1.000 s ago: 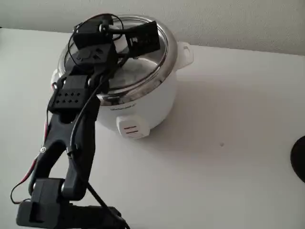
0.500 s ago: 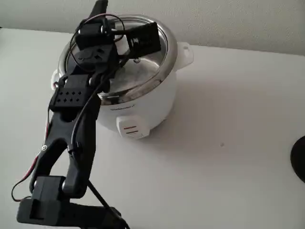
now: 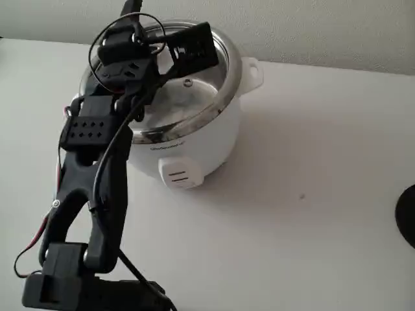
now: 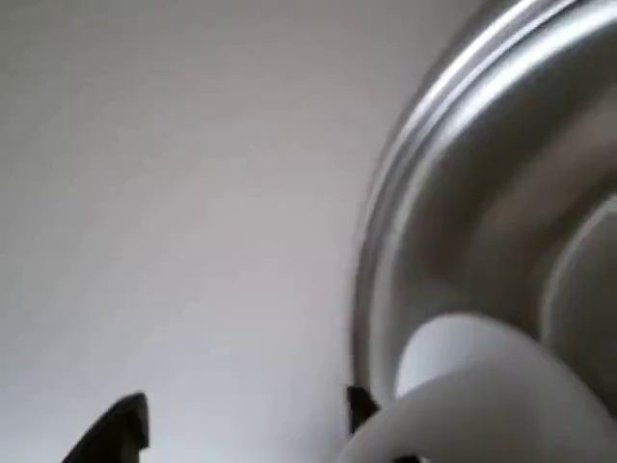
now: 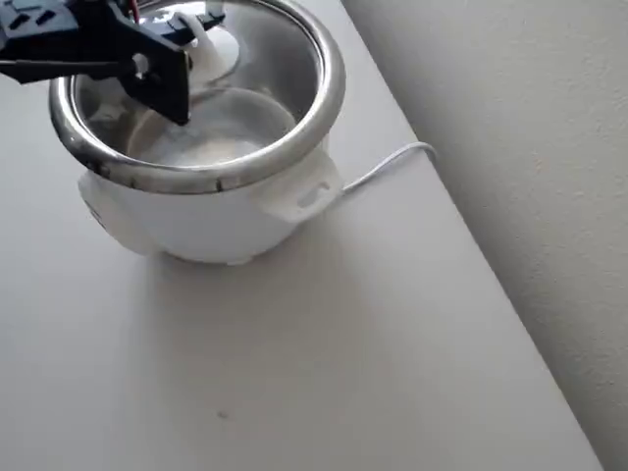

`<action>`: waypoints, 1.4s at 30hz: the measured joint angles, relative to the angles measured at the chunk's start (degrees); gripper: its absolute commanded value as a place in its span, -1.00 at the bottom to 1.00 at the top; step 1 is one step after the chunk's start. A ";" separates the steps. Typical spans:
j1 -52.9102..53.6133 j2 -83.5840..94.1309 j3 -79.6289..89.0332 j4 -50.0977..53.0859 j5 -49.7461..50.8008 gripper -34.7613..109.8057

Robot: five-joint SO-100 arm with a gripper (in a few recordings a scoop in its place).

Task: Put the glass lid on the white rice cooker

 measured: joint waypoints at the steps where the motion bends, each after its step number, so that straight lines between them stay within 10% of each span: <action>1: 0.00 0.00 -0.18 0.88 -0.18 -0.14; 42: 17.93 70.31 41.13 37.44 -1.32 -0.52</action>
